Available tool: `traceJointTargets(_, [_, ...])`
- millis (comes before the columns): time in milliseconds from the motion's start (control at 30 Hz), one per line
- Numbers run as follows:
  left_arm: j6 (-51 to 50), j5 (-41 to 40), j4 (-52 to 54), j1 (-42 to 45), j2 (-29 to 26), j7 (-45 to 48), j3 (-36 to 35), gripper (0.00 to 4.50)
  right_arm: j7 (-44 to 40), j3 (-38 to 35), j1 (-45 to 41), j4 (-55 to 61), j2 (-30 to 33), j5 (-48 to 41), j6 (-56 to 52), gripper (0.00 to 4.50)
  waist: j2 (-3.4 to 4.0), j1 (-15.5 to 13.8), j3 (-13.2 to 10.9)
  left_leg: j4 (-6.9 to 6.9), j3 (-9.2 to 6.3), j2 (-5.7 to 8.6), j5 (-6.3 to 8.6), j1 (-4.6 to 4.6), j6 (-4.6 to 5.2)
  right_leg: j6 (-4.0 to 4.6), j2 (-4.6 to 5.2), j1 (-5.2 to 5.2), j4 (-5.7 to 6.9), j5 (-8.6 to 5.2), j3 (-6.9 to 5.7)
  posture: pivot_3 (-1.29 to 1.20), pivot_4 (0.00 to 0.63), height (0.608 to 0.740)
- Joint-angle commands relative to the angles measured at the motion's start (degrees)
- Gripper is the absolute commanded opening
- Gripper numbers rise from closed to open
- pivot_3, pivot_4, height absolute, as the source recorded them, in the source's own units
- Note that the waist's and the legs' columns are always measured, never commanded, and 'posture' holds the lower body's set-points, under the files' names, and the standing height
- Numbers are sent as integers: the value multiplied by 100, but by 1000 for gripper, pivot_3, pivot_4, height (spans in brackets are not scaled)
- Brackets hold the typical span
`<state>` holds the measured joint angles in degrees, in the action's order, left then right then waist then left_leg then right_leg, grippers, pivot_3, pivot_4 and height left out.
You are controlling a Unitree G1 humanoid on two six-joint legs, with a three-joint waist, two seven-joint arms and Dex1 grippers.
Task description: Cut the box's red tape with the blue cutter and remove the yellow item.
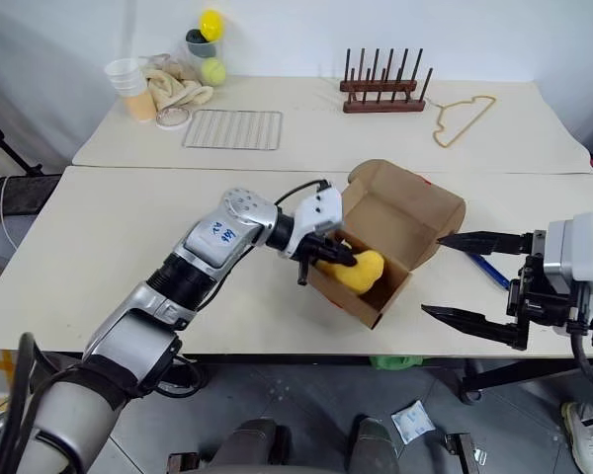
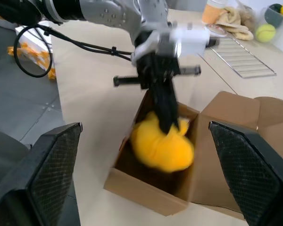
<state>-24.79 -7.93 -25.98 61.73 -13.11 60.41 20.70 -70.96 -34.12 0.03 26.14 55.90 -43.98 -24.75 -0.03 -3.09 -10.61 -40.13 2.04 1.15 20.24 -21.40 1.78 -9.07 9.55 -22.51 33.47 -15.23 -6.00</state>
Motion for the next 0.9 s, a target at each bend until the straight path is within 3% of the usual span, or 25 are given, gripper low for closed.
traceJointTargets(33, [353,-452,77,22,75,270,-547,28,110,-51,5,-6,-91,2,140,4500,0,8,0,0,0,-1,0,0,0,0,0,0,0,0,-1,0,150,740])
traceJointTargets(200, [24,-1580,609,-232,220,440,-1586,28,209,53,12,-14,-241,62,302,4500,0,25,0,1,3,-3,0,1,0,0,0,-1,3,0,-3,0,150,740])
traceJointTargets(433, [646,-1891,1162,-1061,-205,-34,-2611,28,486,435,-311,-9,-603,67,611,4500,1,59,0,5,1,-6,0,13,-2,0,-1,2,6,0,0,0,150,740])
traceJointTargets(767, [509,-1426,1952,-3154,-2426,-1226,-4098,28,596,1662,-1089,116,-1184,-145,624,4500,0,204,0,12,-9,-13,3,21,-10,0,-4,-2,10,0,0,0,150,740])
traceJointTargets(900, [492,-1295,2057,-3905,-2772,-1503,-4254,28,599,1937,-1385,-131,-1333,3,718,4500,-1,128,-1,12,-13,-35,5,18,-11,0,-4,-3,10,0,-1,0,150,740])
